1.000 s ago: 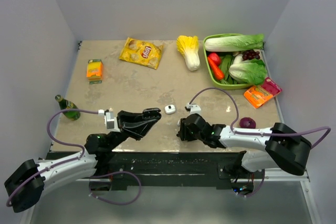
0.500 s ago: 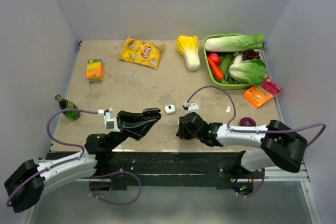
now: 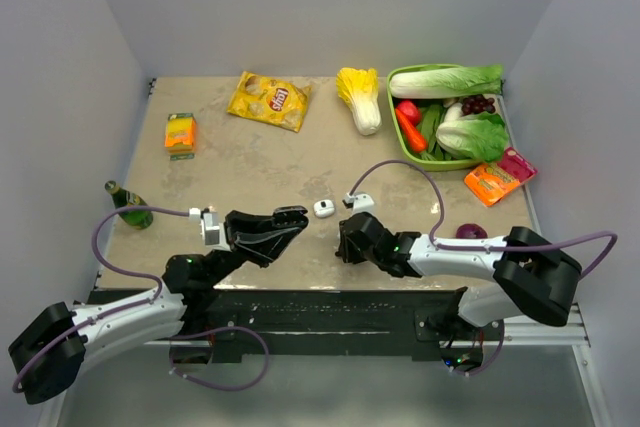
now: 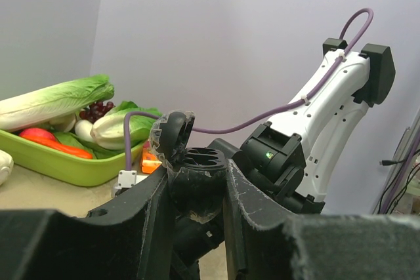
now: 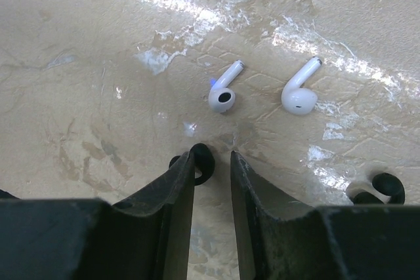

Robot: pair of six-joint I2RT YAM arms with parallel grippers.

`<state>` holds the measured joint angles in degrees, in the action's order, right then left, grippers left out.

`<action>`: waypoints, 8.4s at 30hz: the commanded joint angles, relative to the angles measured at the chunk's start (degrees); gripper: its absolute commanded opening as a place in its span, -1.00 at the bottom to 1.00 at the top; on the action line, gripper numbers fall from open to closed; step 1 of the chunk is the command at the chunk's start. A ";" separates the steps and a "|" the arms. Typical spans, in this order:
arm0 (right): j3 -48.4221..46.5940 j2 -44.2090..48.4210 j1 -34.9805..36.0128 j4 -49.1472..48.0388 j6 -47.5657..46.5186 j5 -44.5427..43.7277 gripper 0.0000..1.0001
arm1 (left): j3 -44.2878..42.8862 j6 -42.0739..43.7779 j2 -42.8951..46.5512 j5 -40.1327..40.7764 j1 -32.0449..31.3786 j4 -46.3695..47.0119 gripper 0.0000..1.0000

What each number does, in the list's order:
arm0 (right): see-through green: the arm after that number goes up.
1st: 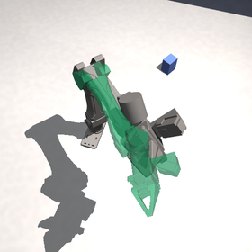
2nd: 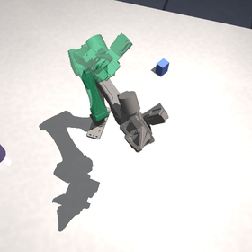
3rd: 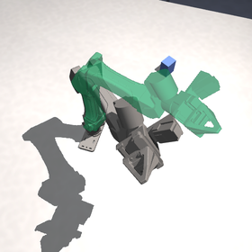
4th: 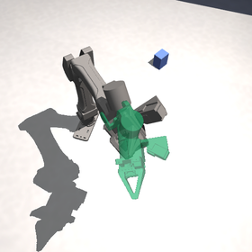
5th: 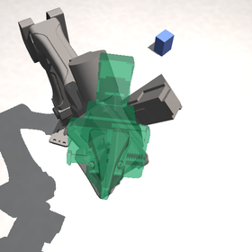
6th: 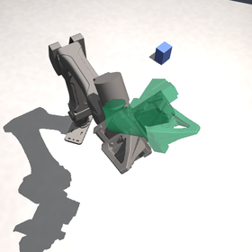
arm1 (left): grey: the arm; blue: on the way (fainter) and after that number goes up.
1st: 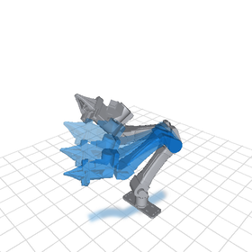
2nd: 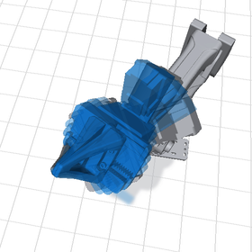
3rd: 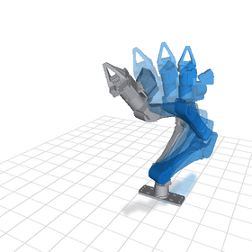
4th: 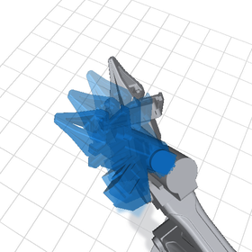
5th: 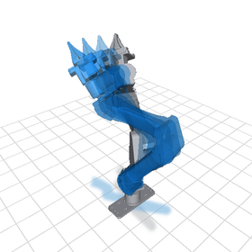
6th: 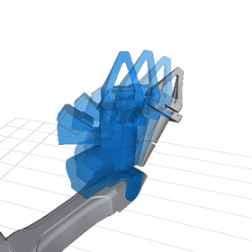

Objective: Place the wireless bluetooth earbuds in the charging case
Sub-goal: Pick up the earbud from the center of the board, then place the earbud in the charging case.

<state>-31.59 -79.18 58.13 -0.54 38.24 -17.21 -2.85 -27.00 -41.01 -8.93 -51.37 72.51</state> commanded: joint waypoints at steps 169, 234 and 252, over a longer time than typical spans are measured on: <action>-30.02 30.93 12.36 36.92 -36.39 26.35 -1.00 | -4.35 -5.69 -21.38 -33.43 0.75 7.82 -1.00; -27.03 26.01 15.52 32.44 -32.52 13.08 -1.00 | -6.46 -1.56 -18.84 -31.86 0.66 3.43 -1.00; -26.41 25.56 15.96 34.55 -33.76 14.84 -1.00 | -7.78 -1.12 -18.40 -31.24 0.66 2.99 -1.00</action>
<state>-57.49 -53.41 73.87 32.38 5.96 -3.42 -9.13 -29.36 -60.93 -40.29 -50.43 71.20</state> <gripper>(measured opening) 0.025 0.346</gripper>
